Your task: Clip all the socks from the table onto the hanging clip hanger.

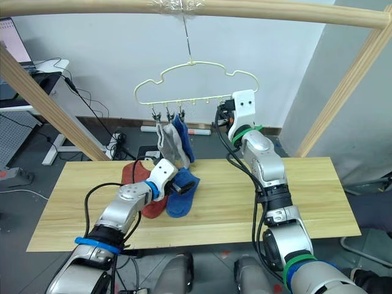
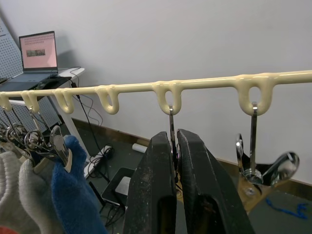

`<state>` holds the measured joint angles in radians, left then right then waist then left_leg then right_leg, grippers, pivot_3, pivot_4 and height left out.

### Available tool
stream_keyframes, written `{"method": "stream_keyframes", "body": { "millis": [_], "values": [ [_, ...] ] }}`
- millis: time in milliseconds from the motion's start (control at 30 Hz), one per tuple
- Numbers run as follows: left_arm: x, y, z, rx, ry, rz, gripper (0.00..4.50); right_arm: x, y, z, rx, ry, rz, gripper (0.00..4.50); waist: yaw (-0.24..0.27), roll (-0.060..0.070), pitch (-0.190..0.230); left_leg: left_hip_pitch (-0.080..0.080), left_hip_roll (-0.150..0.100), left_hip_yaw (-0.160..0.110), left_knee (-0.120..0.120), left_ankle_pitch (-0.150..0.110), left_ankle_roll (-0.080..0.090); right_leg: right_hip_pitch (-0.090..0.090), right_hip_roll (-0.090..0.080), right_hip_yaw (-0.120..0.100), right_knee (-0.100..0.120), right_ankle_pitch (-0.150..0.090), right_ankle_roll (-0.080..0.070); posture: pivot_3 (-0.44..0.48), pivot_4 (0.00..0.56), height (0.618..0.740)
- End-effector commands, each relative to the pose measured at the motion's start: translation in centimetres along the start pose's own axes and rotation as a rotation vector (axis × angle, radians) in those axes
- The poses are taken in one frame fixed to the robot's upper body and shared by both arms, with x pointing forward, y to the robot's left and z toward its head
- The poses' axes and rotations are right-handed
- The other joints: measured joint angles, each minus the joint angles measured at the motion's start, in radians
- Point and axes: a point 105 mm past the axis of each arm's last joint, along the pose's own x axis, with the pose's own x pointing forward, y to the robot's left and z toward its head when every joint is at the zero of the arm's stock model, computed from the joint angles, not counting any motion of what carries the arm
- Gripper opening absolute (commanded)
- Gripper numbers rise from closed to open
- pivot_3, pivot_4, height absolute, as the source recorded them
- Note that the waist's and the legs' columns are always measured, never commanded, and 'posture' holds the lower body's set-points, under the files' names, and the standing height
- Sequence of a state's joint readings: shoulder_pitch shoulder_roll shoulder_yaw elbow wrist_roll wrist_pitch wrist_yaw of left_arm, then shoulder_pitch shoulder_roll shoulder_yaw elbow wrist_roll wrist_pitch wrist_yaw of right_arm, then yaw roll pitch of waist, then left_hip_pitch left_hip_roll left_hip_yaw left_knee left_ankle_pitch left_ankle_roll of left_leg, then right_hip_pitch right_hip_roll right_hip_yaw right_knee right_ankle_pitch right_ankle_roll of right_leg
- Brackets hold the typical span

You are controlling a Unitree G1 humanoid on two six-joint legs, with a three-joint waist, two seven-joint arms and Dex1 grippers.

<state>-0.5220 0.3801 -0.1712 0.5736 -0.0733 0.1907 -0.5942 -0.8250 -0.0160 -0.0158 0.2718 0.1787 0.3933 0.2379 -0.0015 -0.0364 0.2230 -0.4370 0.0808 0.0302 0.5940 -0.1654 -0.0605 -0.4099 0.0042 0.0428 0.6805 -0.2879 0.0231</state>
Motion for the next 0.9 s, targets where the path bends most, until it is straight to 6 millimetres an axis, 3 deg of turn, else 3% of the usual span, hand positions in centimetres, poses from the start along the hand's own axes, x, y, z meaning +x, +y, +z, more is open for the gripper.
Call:
{"method": "stream_keyframes", "body": {
  "millis": [33, 167, 267, 533, 733, 900],
  "values": [
    [0.8, 0.0, -1.0, 0.014, 0.056, -0.006, 4.5, -0.6, -0.4, 0.7, -0.004, -0.017, -0.018, 0.01, 0.0, 0.0, 0.0, 0.0, 0.0, 0.0, 0.0, 0.0, 0.0, 0.0, 0.0, 0.0, 0.0, 0.0, 0.0, -0.007, 0.231, 0.74],
    [1.1, -1.0, -2.5, 0.006, 0.121, -0.073, 4.5, -0.8, -0.5, 0.8, -0.006, -0.013, -0.023, 0.01, -0.002, 0.0, 0.0, 0.0, 0.0, 0.0, 0.0, 0.0, 0.0, 0.0, 0.0, 0.0, 0.0, 0.0, 0.0, -0.009, 0.228, 0.74],
    [1.0, -1.2, -3.3, 0.05, 0.154, -0.091, 3.95, -0.9, -0.5, 0.8, -0.006, -0.011, -0.022, 0.0, -0.002, 0.0, 0.0, 0.0, 0.0, 0.0, 0.0, 0.0, 0.0, 0.0, 0.0, -0.001, 0.0, 0.0, 0.0, -0.007, 0.223, 0.74],
    [0.8, -2.1, -3.4, 0.056, 0.132, -0.125, 1.81, -0.8, -0.4, 0.9, -0.005, -0.009, -0.018, 0.0, -0.002, 0.0, 0.0, 0.0, 0.0, 0.0, 0.0, 0.0, 0.0, 0.001, 0.0, 0.0, 0.0, 0.0, 0.0, -0.001, 0.221, 0.74],
    [0.9, -2.7, -1.2, -0.032, 0.023, -0.138, 0.15, -0.8, -0.5, 0.5, -0.013, 0.004, -0.016, 0.0, -0.001, 0.0, 0.0, 0.0, 0.0, 0.0, 0.0, 0.0, 0.0, 0.001, 0.0, -0.001, 0.001, 0.0, 0.0, 0.013, 0.217, 0.74],
    [0.5, -4.3, 2.2, -0.083, -0.145, -0.218, 0.01, -1.0, -1.1, 0.3, -0.025, 0.018, -0.02, 0.0, -0.001, 0.0, 0.0, 0.0, 0.0, -0.001, 0.0, 0.0, 0.0, 0.001, 0.0, -0.001, 0.0, 0.0, 0.0, 0.019, 0.214, 0.74]
  ]
}}
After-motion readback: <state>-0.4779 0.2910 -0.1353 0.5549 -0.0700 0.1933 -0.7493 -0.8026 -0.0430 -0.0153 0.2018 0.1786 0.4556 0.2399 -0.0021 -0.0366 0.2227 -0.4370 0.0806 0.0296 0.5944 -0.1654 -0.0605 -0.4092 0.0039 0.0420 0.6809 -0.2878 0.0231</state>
